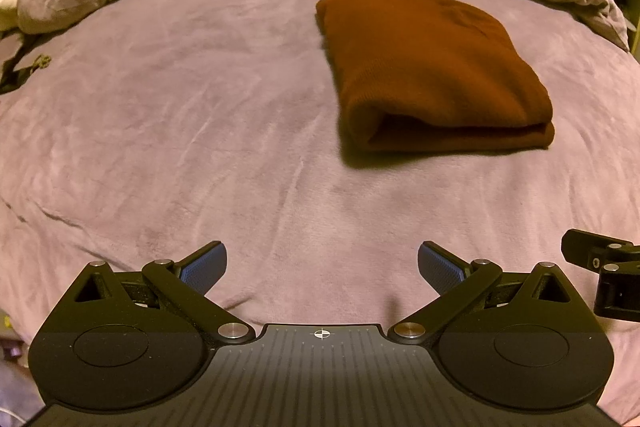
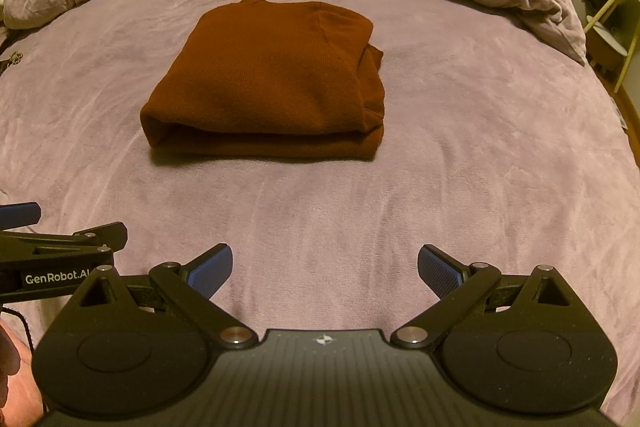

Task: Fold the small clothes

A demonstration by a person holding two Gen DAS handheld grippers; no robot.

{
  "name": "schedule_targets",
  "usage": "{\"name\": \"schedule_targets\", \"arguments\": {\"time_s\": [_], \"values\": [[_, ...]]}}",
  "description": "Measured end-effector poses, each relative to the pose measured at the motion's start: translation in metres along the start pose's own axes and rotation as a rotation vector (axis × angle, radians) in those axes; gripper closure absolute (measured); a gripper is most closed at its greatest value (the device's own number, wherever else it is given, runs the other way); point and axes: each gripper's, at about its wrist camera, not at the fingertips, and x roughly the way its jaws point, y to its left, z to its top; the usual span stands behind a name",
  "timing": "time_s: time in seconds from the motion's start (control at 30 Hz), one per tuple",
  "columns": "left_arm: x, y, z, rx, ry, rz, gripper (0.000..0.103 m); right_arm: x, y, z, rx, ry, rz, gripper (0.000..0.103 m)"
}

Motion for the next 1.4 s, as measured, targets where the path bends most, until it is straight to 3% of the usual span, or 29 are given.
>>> {"name": "schedule_targets", "arguments": {"time_s": [1.4], "values": [[0.0048,-0.0017,0.0014,0.007,0.010,-0.025,0.000,0.0023,-0.0002,0.0023,-0.004,0.003,0.002,0.004]]}}
